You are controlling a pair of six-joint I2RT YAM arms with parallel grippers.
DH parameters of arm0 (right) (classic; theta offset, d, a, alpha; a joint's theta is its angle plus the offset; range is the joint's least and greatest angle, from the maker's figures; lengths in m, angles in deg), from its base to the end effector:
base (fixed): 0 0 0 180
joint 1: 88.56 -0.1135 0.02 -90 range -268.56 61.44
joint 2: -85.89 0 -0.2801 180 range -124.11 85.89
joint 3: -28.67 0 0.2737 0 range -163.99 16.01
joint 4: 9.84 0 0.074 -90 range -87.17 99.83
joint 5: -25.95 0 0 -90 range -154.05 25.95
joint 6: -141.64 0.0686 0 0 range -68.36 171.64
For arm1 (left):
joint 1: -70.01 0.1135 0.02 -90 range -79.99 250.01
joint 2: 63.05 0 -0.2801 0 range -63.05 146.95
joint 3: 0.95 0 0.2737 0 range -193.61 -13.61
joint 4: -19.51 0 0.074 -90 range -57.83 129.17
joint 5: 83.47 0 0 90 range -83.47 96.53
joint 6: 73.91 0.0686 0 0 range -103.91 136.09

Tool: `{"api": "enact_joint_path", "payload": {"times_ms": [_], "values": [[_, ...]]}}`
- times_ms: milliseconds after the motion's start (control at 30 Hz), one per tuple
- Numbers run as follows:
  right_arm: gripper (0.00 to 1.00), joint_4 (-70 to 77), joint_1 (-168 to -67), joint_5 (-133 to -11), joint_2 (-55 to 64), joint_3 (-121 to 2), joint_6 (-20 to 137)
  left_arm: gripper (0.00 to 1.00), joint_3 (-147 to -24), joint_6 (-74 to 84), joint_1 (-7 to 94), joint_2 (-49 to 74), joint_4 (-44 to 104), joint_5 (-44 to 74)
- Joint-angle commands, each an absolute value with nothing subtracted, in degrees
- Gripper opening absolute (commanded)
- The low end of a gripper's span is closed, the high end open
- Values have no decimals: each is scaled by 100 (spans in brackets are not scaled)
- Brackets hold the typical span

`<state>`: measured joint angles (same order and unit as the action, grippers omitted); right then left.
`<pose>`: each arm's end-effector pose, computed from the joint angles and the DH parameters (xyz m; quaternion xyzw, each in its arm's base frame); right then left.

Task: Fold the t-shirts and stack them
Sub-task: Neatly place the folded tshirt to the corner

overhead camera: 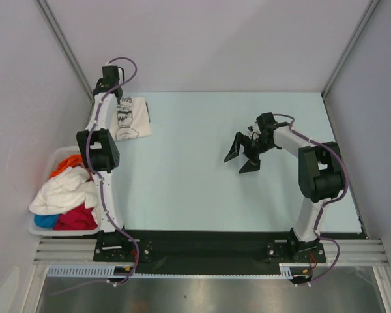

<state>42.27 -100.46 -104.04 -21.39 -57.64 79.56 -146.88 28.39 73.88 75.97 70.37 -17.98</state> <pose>0.3780 0.1247 0.1619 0.0797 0.9274 0.3651 0.0148 0.5981 0.0690 0.2354 -0.0167 0.9030 0.2472 0.3509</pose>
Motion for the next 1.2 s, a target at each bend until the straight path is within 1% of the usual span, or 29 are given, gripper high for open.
{"api": "enact_joint_path", "payload": {"times_ms": [0, 200, 433, 700, 833, 1100, 1133, 1167], "values": [[92, 4361, -10183, -10509, -2274, -5958, 8143, 0, -15010, 3349, 7466, 7722, 6004, -2264], [93, 4598, -10227, -10369, -2379, -6107, 8056, 0, -15142, 3359, 7484, 8064, 5248, -2194], [93, 4721, -10245, -10237, -2283, -5976, 8056, 0, -15195, 3017, 7572, 8363, 4334, -2107], [94, 4660, -10297, -10149, -2151, -5765, 8152, 0, -15151, 2137, 7765, 8592, 4158, -2080], [94, 4642, -10359, -10097, -2107, -5712, 8170, 0, -15335, 2093, 7800, 8768, 4070, -2106], [95, 4572, -10394, -10070, -1975, -5545, 8240, 0, -15327, 2146, 7800, 8803, 3587, -2080], [95, 4563, -10403, -10070, -1975, -5536, 8240, 2, -15327, 2137, 7800, 8812, 3517, -2123], [95, 4554, -10403, -10061, -1967, -5501, 8240, 9, -15327, 2128, 7800, 8812, 3481, -2202]]}}
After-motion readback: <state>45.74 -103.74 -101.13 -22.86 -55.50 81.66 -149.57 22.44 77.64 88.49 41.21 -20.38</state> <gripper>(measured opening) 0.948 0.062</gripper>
